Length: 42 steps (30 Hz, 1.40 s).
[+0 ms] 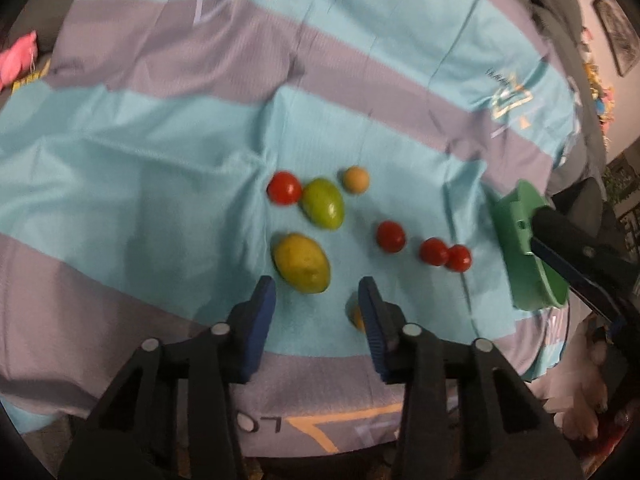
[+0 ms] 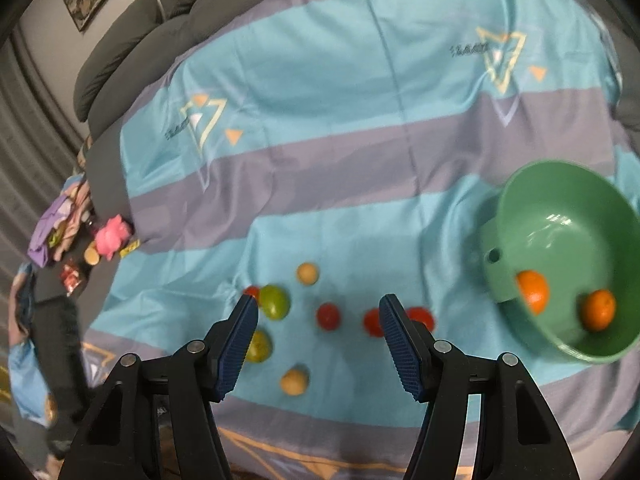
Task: Organize fruits
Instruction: 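Grasp the yellow mango with the left gripper while the right gripper grasps the green lemon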
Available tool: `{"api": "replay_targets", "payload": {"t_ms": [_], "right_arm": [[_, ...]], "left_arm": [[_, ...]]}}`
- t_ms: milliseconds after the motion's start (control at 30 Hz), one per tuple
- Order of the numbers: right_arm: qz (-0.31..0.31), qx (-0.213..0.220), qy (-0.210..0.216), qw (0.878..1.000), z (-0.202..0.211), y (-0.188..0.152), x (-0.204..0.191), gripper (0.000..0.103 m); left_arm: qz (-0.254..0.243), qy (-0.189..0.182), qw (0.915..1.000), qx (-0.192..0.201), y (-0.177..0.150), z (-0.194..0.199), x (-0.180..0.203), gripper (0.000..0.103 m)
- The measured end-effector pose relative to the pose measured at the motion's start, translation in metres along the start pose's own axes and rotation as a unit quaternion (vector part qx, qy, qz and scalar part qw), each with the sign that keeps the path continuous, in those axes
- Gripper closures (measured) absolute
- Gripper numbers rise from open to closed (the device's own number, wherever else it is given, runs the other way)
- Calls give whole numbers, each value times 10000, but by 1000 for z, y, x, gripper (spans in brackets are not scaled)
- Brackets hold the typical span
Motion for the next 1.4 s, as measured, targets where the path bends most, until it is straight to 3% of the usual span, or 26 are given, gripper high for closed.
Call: {"api": "replay_targets", "payload": {"t_ms": [233, 600, 967, 1133, 1300, 1400], "right_arm": [[-10, -142, 30, 9999, -8, -6, 2, 38], [22, -292, 15, 9996, -22, -7, 7, 38], [102, -664, 323, 9972, -59, -8, -5, 38], [63, -1053, 619, 9925, -90, -14, -17, 46], [105, -1335, 684, 9886, -115, -19, -24, 57], [196, -1434, 611, 9876, -124, -21, -28, 59]], "left_arm": [[503, -187, 9979, -370, 7, -24, -4, 62], [604, 240, 9971, -385, 13, -50, -4, 69], [618, 206, 9974, 313, 16, -16, -21, 70], [598, 489, 9946, 694, 23, 8, -41, 70], [704, 545, 9935, 710, 25, 10, -53, 70], [716, 613, 9927, 754, 24, 14, -61, 70]]}}
Point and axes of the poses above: each gripper's, at about its wrist camera, not at the fingertips, and z roughly against the way its jaws point, x to its right, y to its top, the point moved 8 cm from there along -z, roughly the way its jaws point, and after that the axes turned 9 degrees about y, right-handed, at the moved point
